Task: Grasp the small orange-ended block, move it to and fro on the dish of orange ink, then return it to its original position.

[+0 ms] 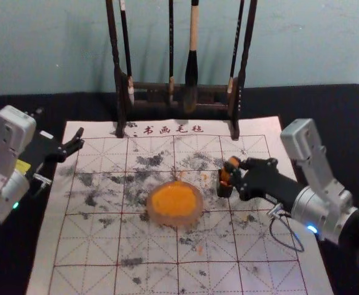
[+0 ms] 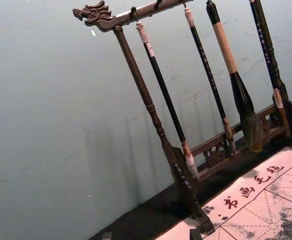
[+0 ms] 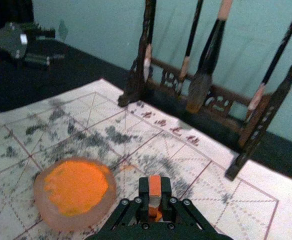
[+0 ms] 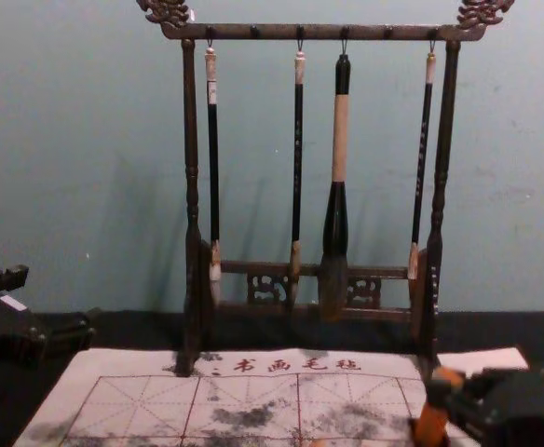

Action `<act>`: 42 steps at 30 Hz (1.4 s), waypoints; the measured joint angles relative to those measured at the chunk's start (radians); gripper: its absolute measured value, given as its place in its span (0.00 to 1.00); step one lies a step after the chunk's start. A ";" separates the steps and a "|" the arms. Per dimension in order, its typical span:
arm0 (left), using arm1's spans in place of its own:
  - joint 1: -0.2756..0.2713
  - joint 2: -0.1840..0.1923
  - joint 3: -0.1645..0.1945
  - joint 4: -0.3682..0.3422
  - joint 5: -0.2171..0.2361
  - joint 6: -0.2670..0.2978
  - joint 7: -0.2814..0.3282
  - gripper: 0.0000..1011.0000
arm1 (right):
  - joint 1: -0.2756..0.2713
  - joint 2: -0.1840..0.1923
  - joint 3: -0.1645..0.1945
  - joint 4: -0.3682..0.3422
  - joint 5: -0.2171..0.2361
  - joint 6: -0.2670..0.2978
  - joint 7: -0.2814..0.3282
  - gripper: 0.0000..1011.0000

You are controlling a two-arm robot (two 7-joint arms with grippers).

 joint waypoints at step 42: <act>0.000 0.000 0.000 0.000 0.000 0.000 0.000 0.99 | 0.333 -0.009 -0.202 0.147 0.068 0.161 0.319 0.11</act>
